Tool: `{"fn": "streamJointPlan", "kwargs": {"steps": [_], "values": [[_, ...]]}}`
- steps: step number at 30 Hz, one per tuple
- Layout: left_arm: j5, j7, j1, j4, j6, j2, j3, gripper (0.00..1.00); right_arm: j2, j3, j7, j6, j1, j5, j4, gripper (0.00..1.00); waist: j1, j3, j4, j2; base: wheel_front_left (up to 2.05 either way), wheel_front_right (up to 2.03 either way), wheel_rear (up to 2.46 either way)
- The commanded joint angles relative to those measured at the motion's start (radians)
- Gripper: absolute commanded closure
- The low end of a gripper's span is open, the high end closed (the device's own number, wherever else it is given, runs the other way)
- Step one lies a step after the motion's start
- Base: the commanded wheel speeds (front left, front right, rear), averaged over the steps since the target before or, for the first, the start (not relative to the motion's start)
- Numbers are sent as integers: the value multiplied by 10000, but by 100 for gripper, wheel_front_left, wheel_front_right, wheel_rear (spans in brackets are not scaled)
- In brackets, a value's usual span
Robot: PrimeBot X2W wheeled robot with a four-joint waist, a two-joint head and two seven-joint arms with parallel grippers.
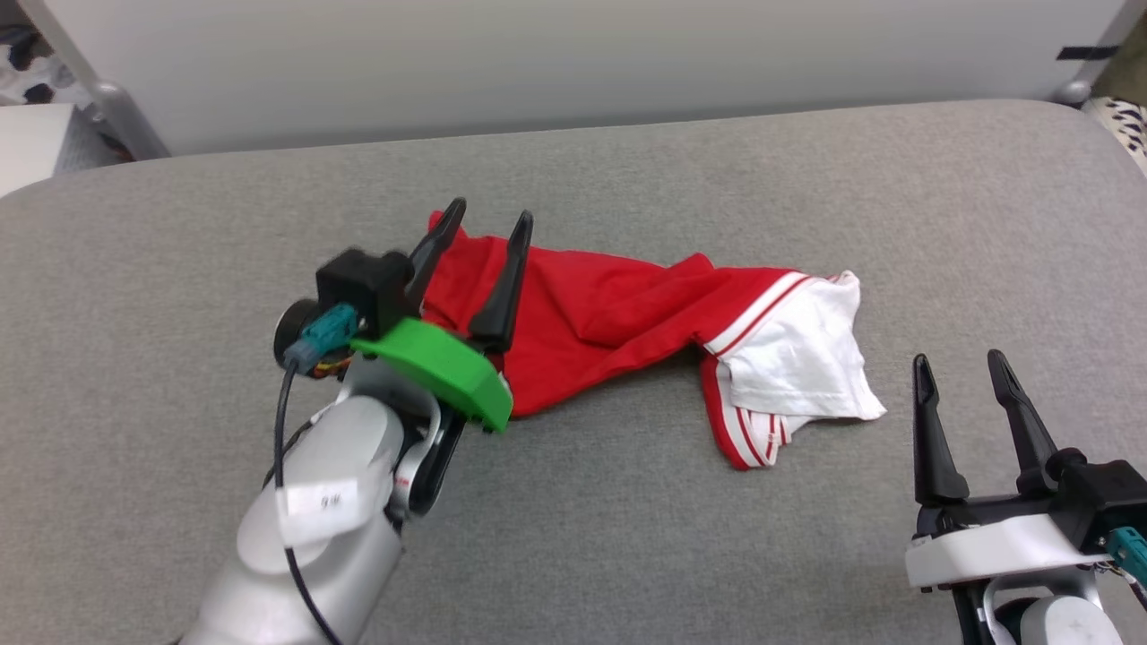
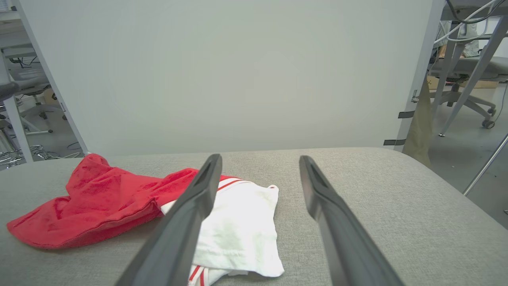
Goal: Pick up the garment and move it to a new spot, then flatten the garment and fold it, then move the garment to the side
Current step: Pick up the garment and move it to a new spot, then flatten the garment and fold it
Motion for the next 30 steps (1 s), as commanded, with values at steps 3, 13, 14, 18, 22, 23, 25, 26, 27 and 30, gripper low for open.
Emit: {"fn": "streamJointPlan", "kwargs": {"steps": [3, 13, 14, 18, 22, 23, 25, 26, 27, 30], "values": [[740, -54, 1515, -1189, 55, 187, 727, 0, -18, 29, -46, -11, 288, -63, 62, 0, 0, -740, 829, 0, 0, 0, 0], [2312, -56, 4576, -2916, -264, -753, 2435, 0, -18, 221, -46, -11, 651, -67, 206, 0, 0, -960, 1013, 0, 0, 0, 0], [2448, -56, 4729, -2960, -340, -853, 2545, 0, -18, 234, -46, -11, 665, -64, 210, 0, 0, -958, 1018, 0, 0, 0, 0], [3145, -56, 5076, -3074, -630, -1117, 2825, 0, -18, 285, -46, -11, 692, -66, 229, 0, 0, -925, 1037, 0, 0, 0, 0], [3405, -56, 5150, -3206, -817, -1369, 3195, 0, -18, 294, -46, -11, 682, -71, 227, 0, 0, -882, 1036, 0, 0, 0, 0], [3461, -56, 5153, -3196, -855, -1417, 3265, 0, -18, 297, -46, -11, 672, -73, 230, 0, 0, -868, 1031, 0, 0, 0, 0], [3547, -56, 5134, -3184, -911, -1494, 3370, 0, -18, 312, -46, -11, 653, -75, 242, 0, 0, -853, 1009, 0, 0, 0, 0], [3575, -56, 5128, -3185, -931, -1525, 3410, 0, -18, 321, -46, -11, 648, -75, 248, 0, 0, -851, 999, 0, 0, 0, 0], [3609, -56, 5124, -3192, -954, -1560, 3451, 0, -18, 327, -46, -11, 646, -72, 254, 0, 0, -847, 988, 0, 0, 0, 0], [3668, -56, 5107, -3263, -1008, -1638, 3493, 0, -18, 289, -46, -11, 660, -50, 251, 0, 0, -828, 999, 0, 0, 0, 0]]}}
